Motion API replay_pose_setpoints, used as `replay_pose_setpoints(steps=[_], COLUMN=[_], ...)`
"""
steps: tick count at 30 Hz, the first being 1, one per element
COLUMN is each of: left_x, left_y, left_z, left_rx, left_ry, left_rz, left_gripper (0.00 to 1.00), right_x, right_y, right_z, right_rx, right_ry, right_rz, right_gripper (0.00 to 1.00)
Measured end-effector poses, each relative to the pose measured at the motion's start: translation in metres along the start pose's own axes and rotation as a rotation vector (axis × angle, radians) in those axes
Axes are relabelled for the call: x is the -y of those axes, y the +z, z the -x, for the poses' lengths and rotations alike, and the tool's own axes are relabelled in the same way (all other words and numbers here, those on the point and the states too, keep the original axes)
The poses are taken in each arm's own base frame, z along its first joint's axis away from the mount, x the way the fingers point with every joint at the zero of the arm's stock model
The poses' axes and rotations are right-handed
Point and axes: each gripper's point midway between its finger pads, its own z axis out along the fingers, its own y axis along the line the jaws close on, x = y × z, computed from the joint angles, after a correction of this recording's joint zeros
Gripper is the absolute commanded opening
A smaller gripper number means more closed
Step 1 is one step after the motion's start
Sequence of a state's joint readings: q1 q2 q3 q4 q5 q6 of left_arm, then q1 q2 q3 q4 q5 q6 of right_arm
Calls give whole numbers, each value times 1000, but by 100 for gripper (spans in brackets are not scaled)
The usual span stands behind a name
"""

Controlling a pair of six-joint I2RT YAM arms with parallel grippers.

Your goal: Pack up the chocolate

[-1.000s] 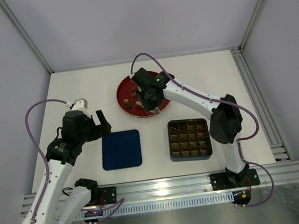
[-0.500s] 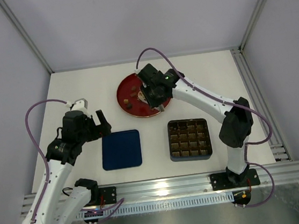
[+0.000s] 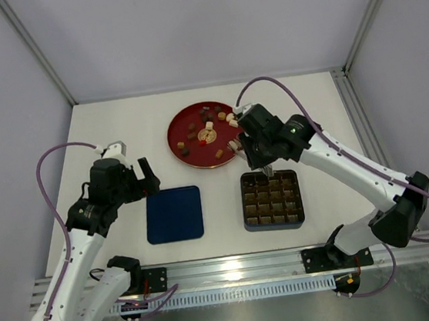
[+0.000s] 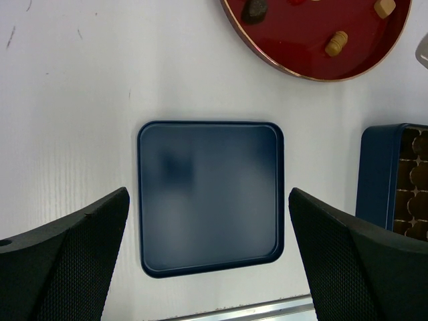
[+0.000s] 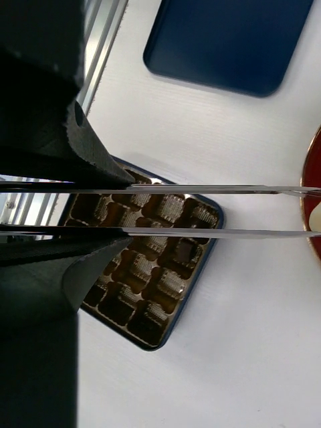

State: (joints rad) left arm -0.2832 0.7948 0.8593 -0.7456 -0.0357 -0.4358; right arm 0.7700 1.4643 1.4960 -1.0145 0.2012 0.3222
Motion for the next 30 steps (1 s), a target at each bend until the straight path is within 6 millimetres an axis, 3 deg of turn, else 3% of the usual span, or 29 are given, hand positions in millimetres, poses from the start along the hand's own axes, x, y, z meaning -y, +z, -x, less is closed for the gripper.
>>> replay_pose_setpoints(steps=[14,22,30], left_x=[3,3,3], left_y=[2,2,2], left_z=[-2,-3,-3], left_rx=[-12,-17,-17], left_ry=[7,7,7], left_rz=[-8,-8,-9], left_gripper=[100,100,100], right_x=[45,59,63], right_y=[-60,-59,-55], right_z=[-72,-116,-136], right_rx=[13,-46,-70], right_ry=[111,152,179], right_rz=[-54,-82,-94], right_gripper=[33,33,33])
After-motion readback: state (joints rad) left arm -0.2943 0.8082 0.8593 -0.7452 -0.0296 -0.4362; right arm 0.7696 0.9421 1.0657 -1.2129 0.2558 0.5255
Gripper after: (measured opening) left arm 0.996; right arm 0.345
